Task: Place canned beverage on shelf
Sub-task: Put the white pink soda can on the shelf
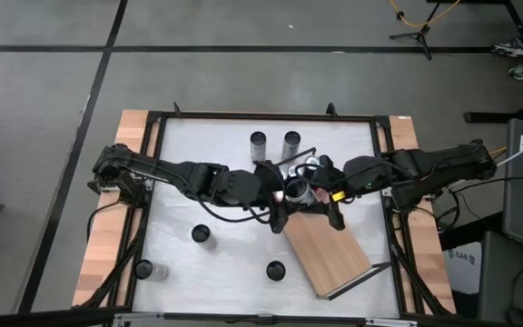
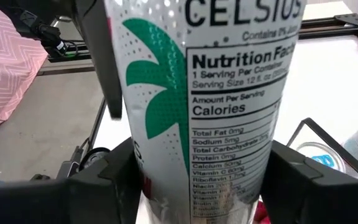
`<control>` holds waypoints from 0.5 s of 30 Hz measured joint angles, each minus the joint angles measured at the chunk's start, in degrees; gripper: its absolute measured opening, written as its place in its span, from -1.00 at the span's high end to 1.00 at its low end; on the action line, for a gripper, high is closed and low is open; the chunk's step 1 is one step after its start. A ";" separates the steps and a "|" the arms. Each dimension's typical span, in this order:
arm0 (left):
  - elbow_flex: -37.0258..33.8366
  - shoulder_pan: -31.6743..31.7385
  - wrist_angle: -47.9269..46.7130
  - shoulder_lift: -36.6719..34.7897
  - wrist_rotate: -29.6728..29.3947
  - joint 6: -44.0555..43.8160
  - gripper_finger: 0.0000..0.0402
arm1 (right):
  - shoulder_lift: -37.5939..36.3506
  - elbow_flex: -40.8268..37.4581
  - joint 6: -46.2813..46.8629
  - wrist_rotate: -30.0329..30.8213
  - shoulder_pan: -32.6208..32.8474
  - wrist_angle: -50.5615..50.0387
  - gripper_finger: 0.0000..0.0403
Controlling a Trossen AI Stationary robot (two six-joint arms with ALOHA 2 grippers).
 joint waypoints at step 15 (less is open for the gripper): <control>0.00 -0.17 -2.29 -0.12 0.83 -0.03 -0.39 | -9.58 -0.02 1.66 0.49 -0.04 -4.02 -0.18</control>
